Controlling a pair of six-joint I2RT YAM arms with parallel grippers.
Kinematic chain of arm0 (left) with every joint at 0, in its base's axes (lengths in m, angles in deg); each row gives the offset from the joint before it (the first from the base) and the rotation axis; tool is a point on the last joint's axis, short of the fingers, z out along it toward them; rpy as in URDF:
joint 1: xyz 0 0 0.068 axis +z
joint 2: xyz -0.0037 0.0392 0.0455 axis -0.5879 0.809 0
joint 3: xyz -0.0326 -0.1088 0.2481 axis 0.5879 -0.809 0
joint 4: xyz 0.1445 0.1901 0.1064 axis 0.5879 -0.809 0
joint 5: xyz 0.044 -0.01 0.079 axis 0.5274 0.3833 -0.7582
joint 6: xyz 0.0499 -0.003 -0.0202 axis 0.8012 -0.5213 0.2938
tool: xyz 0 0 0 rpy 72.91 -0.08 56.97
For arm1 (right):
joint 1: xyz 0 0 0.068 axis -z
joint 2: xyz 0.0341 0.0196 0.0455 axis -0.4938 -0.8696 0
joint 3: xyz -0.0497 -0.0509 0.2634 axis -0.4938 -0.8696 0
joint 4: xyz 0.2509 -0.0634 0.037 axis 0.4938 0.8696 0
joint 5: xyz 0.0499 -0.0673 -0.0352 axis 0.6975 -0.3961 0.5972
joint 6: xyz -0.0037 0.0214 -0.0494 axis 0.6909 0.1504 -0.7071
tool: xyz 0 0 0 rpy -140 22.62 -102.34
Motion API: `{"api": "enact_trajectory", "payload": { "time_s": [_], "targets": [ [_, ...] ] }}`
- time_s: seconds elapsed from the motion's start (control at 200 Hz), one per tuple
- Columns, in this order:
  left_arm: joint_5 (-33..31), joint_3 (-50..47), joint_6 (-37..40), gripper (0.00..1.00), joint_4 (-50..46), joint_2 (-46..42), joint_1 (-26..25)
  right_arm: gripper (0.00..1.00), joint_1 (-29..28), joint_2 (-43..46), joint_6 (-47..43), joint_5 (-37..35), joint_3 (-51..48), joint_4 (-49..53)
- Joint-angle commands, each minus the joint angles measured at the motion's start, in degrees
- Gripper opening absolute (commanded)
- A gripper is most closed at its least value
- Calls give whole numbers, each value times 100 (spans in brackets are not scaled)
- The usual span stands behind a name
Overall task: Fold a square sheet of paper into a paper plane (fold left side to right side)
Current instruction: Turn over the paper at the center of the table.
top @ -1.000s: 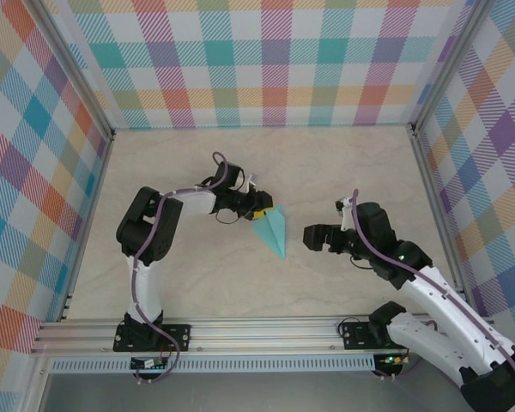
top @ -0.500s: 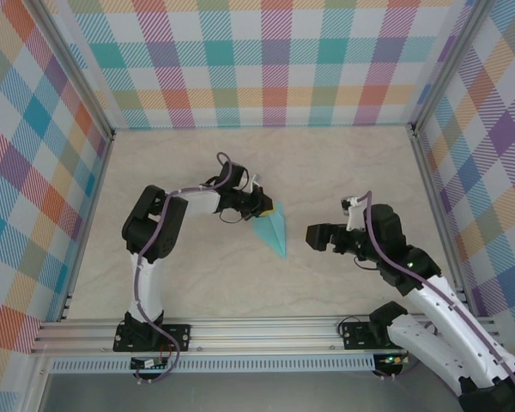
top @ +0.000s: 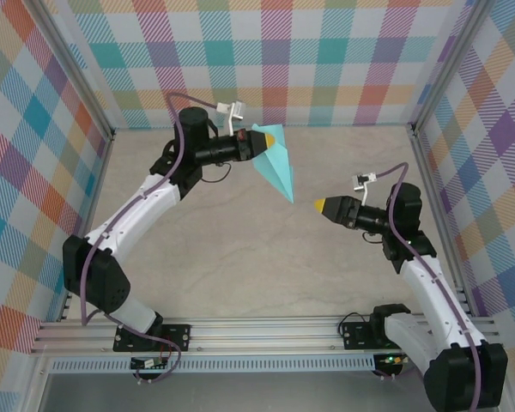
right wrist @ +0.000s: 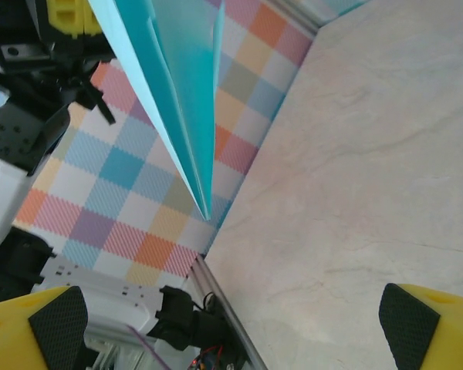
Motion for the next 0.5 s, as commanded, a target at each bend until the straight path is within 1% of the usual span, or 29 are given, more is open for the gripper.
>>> {"api": "enact_trajectory", "payload": {
  "time_s": [0.0,0.055,0.125,0.21,0.345,0.455,0.495],
  "targets": [
    [297,198,-106,0,411,-138,-98,100,-322,-238,97,513,323,-917],
    [383,301,-91,0,396,-171,-146,100,-536,-393,111,520,411,-1119],
    [520,378,-83,0,412,-214,-205,100,-796,-532,-31,433,595,-1128],
    [681,437,-49,0,412,-255,-299,100,-998,-676,-93,317,786,-1273],
    [913,470,22,0,358,-291,-434,100,-1130,-1045,-75,216,1119,-1406],
    [930,501,56,0,273,-319,-481,100,-1148,-1206,-162,178,1341,-1339],
    [898,535,109,0,155,-319,-491,96,-1148,-1204,-297,133,1430,-1171]
  ]
}}
